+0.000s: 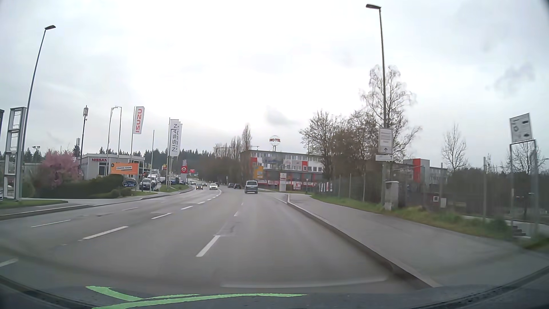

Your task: Follow the waypoints while adhering to traffic rules and regulations

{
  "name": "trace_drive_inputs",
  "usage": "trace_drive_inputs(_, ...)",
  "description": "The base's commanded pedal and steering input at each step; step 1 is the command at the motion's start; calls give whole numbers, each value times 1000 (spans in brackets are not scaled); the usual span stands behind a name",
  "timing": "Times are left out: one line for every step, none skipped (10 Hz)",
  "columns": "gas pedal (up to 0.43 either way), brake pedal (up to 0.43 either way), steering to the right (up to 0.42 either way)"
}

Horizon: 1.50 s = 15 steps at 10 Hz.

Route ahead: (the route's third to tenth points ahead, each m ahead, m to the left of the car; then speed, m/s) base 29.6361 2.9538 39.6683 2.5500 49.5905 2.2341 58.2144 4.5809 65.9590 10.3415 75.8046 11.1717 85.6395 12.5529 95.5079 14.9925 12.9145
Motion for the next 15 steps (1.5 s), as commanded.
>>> trace_drive_inputs(110,0,-11)
trace_drive_inputs(110,0,-10)
trace_drive_inputs(110,0,-10)
trace_drive_inputs(110,0,-10)
trace_drive_inputs(110,0,-9)
trace_drive_inputs(110,0,-9)
trace_drive_inputs(110,0,-8)
trace_drive_inputs(110,0,-8)
trace_drive_inputs(118,0,-8)
trace_drive_inputs(118,0,-7)
trace_drive_inputs(118,0,-7)
trace_drive_inputs(118,0,-7)
trace_drive_inputs(118,0,-7)
trace_drive_inputs(118,0,-7)
trace_drive_inputs(118,0,-7)
